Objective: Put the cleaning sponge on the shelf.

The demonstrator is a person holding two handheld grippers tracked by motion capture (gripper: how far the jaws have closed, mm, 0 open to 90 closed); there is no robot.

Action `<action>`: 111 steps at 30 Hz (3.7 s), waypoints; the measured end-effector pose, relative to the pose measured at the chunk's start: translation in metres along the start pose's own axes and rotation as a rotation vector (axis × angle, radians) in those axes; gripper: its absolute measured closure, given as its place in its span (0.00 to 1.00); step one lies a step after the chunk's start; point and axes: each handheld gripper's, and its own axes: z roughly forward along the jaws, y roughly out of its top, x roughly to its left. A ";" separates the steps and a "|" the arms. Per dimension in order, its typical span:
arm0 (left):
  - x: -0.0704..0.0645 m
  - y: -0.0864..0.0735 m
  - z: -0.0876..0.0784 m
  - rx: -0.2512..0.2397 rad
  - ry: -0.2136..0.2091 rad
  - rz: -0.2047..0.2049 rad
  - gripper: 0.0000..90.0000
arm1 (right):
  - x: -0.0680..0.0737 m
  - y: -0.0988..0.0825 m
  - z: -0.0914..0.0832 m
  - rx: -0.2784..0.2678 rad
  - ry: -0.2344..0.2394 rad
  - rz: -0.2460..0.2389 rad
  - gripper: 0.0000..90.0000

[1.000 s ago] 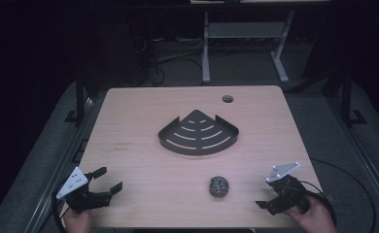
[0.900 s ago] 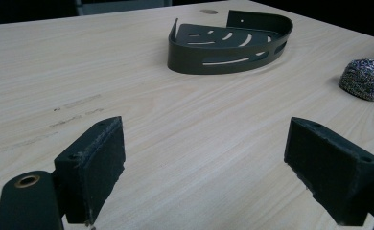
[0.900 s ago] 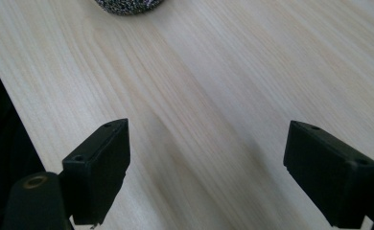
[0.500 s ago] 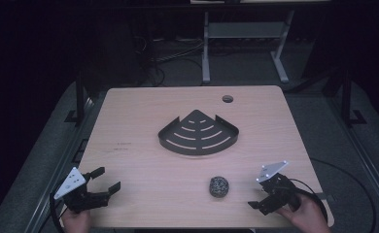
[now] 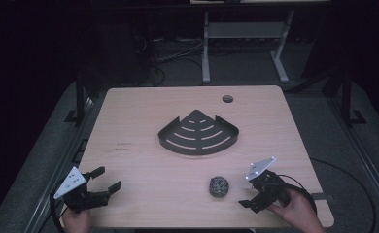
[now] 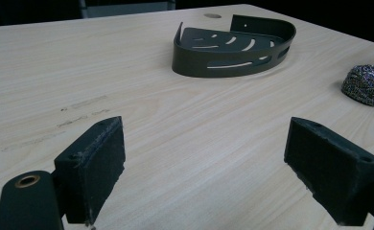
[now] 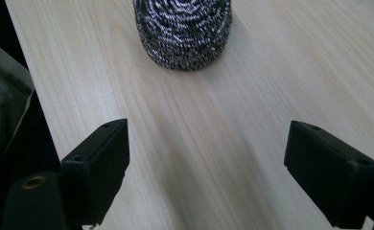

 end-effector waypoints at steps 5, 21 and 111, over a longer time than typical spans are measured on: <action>0.002 0.000 -0.002 -0.010 0.000 -0.005 0.15 | 0.002 0.011 0.006 0.009 0.007 -0.030 0.17; 0.001 0.000 -0.001 -0.016 -0.005 -0.005 0.15 | 0.005 0.034 0.021 0.028 0.029 -0.072 0.17; 0.002 0.000 -0.004 -0.050 -0.011 -0.033 0.15 | 0.004 0.088 0.049 0.143 0.088 -0.159 0.36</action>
